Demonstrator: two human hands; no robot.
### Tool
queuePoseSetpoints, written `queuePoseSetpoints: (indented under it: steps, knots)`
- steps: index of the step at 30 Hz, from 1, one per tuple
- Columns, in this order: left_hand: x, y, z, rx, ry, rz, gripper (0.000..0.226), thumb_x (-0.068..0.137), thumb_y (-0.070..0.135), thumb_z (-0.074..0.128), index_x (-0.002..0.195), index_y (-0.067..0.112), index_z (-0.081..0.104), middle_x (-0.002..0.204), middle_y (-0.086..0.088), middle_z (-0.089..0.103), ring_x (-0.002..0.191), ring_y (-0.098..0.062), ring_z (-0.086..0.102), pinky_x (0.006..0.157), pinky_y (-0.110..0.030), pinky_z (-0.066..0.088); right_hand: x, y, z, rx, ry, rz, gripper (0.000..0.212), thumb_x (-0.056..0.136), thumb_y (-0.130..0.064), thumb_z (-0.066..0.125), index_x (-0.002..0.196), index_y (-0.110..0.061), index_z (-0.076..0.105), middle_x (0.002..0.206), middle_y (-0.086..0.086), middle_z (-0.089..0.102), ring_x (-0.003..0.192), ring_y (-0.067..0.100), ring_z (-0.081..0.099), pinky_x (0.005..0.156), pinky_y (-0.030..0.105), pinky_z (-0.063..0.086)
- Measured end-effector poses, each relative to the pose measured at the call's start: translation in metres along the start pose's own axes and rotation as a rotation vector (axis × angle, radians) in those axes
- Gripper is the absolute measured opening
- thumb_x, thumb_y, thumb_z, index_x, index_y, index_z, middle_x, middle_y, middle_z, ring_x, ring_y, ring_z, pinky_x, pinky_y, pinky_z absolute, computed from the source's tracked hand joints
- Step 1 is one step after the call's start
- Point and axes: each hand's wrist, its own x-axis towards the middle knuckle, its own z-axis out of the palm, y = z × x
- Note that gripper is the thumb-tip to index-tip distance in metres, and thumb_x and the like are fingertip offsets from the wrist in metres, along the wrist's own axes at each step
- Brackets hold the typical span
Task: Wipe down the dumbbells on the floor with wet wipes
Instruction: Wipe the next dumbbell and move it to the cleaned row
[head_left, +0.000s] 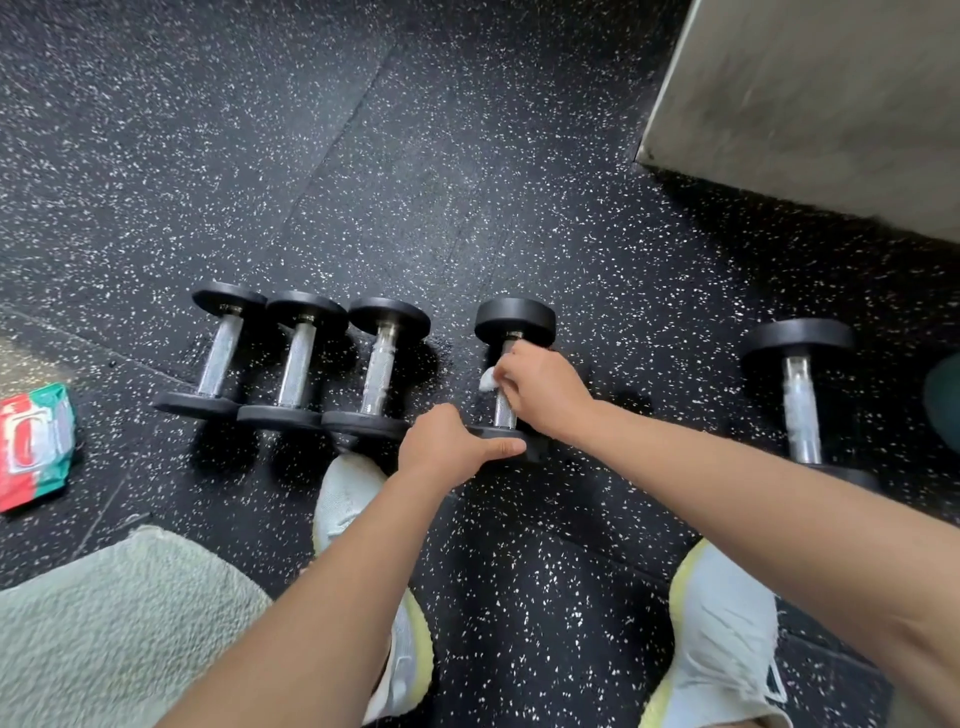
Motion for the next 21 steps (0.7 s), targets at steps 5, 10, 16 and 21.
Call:
queuePoseSetpoints:
  steps: [5,10,16,21]
  knots:
    - [-0.005,0.011,0.010,0.073,0.017,0.008,0.086,0.050,0.093,0.077,0.081,0.016,0.052,0.086,-0.001,0.064,0.081,-0.024,0.063,0.055,-0.035,0.038,-0.013,0.007,-0.005,-0.025,-0.110,-0.106,0.016,0.093,-0.020,0.060,0.098,-0.017,0.075,0.100,0.003,0.064,0.084,0.032,0.065,0.070,0.045,0.054]
    - [-0.004,0.004,0.014,-0.013,0.044,-0.017,0.087,0.050,0.093,0.077,0.080,0.014,0.058,0.082,-0.001,0.068,0.075,-0.022,0.066,0.055,-0.033,0.044,0.013,0.008,-0.013,0.002,0.028,0.069,0.015,0.094,-0.022,0.062,0.100,-0.021,0.076,0.103,0.006,0.065,0.090,0.035,0.066,0.076,0.043,0.054]
    - [-0.004,0.006,0.017,-0.039,0.038,-0.040,0.090,0.043,0.095,0.076,0.088,0.018,0.063,0.088,0.001,0.070,0.083,-0.024,0.068,0.063,-0.035,0.053,-0.016,0.002,-0.007,-0.009,-0.156,-0.067,0.016,0.091,-0.020,0.064,0.098,-0.022,0.078,0.098,0.003,0.068,0.086,0.032,0.067,0.074,0.044,0.056]
    - [-0.005,0.004,0.021,-0.045,0.052,-0.033,0.093,0.041,0.099,0.072,0.087,0.019,0.062,0.087,0.002,0.070,0.082,-0.023,0.067,0.062,-0.035,0.049,-0.001,0.004,-0.017,-0.008,-0.105,-0.035,0.014,0.092,-0.024,0.067,0.097,-0.024,0.079,0.099,0.001,0.072,0.087,0.028,0.068,0.074,0.038,0.056]
